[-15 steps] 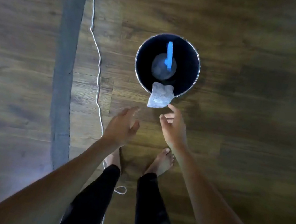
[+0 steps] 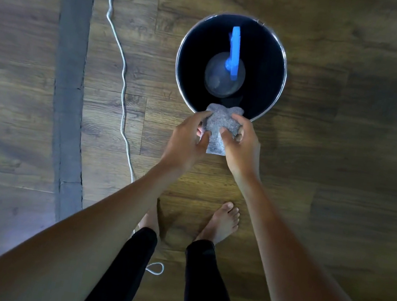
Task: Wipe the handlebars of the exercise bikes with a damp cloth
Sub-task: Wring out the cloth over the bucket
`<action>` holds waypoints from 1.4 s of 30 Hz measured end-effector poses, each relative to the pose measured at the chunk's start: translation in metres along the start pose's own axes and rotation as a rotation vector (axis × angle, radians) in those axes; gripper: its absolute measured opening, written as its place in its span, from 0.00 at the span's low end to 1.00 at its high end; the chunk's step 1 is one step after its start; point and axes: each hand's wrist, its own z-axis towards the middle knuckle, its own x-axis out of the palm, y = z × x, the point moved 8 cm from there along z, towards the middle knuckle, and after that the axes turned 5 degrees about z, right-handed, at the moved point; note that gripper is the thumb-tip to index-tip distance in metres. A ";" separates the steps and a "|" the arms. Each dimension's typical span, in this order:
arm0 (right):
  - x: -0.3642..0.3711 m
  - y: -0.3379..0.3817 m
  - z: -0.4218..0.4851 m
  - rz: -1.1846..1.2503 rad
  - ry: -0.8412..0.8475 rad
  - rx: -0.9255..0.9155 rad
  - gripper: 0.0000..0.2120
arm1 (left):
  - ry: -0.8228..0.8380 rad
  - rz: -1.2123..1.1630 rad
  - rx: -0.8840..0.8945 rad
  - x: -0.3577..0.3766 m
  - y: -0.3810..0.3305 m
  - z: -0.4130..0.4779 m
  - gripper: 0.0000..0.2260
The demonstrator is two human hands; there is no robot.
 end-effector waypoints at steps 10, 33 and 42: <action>-0.071 0.171 -0.077 -0.081 -0.040 -0.182 0.11 | -0.006 0.081 0.051 -0.126 -0.125 -0.049 0.22; -0.015 0.638 -0.363 0.266 0.287 -0.625 0.13 | -0.647 0.044 0.127 -0.615 -0.271 -0.318 0.25; 0.088 0.736 -0.264 0.328 0.429 -0.584 0.12 | -0.661 0.036 0.032 -0.713 -0.242 -0.227 0.26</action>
